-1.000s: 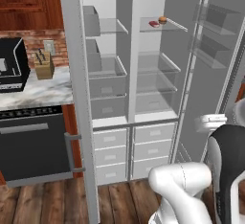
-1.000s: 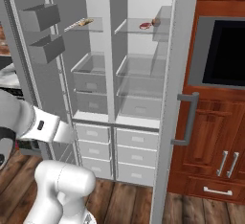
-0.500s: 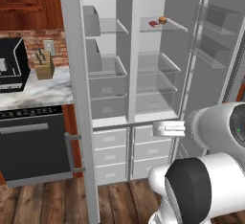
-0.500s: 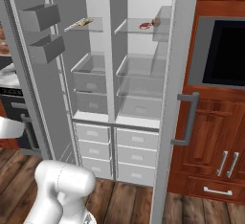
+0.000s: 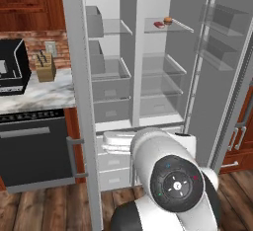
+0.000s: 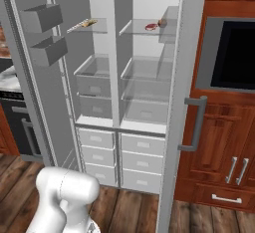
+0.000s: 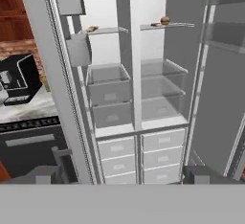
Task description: Pick up the frozen steak from the freezer, place it on any shelf in the fridge, and close the fridge and freezer doors when done.
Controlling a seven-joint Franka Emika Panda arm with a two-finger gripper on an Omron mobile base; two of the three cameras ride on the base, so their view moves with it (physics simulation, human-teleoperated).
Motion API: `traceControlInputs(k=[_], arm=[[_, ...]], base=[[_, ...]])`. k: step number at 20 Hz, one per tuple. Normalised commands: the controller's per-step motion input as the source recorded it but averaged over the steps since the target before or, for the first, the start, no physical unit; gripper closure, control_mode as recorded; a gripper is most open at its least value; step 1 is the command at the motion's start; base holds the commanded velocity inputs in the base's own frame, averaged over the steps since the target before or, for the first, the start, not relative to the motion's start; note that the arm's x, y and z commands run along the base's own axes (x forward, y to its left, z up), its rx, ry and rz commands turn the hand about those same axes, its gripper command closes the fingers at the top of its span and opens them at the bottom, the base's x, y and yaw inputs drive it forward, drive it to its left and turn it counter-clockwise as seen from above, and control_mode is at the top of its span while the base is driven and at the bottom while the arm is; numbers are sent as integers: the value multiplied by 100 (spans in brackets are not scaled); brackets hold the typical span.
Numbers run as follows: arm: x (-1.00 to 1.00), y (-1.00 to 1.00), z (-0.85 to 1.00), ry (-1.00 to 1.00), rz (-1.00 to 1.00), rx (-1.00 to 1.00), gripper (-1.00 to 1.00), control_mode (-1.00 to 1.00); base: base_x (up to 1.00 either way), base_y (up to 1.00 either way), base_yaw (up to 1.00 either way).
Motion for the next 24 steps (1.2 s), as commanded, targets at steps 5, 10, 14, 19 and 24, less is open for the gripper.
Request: traceControlInputs(k=[5,10,14,19,24], arm=[[36,100,-12,-15,-9,0,-100,-100],[80,100,-15,-7,-27,0,-100,-100],[87,87,-14,-1,-30,0,-100,-100],[72,36,-15,-1,-22,-3,-100,-100],[69,12,-21,0,-14,-4,-100,-100]], base=[[0,0,0],[0,0,0],[0,0,0],[0,0,0],[0,0,0]])
